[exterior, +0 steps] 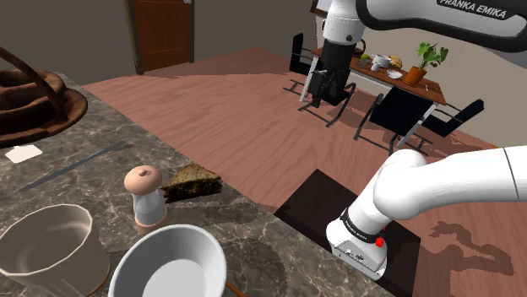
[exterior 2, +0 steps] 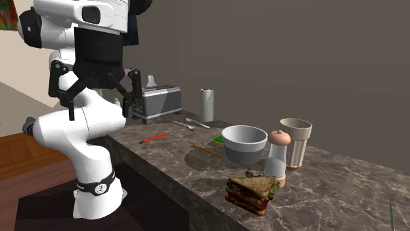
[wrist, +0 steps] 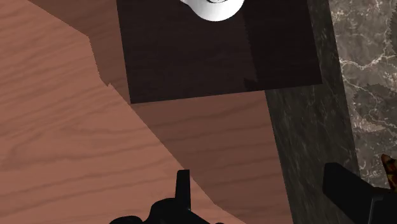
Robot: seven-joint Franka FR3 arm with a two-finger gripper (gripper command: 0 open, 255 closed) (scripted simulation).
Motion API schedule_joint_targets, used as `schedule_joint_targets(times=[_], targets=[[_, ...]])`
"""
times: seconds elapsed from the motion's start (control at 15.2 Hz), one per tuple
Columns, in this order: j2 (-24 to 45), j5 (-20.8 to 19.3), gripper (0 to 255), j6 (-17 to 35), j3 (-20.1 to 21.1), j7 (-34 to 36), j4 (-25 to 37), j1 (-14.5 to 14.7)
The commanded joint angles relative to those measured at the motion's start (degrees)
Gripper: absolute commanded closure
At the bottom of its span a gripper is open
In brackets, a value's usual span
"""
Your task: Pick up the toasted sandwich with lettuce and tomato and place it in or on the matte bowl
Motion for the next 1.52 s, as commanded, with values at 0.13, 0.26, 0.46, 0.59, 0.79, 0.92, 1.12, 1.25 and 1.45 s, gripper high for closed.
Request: schedule_joint_targets(times=[0.13, 0.26, 0.46, 0.59, 0.79, 0.92, 1.12, 1.25, 1.45], targets=[[1.5, 1.1, 0, 3.1, 1.4, 0.5, -1.3, 1.1], [3.2, 2.1, 0, 6.2, 2.7, 1.0, -2.3, 2.2], [6.2, 3.4, 0, 10.9, 4.9, 1.7, -3.5, 3.8], [8.5, 4.2, 0, 14.0, 6.3, 2.2, -4.0, 4.9], [12.2, 5.0, 0, 18.6, 8.6, 3.0, -4.2, 6.3], [14.9, 5.4, 0, 21.6, 10.1, 3.5, -4.1, 7.2], [19.3, 5.6, 0, 26.0, 12.4, 4.4, -3.6, 8.4], [22.4, 5.5, 0, 28.8, 14.0, 5.1, -2.9, 9.2], [27.3, 4.8, 0, 32.7, 16.3, 6.3, -1.5, 10.2]])
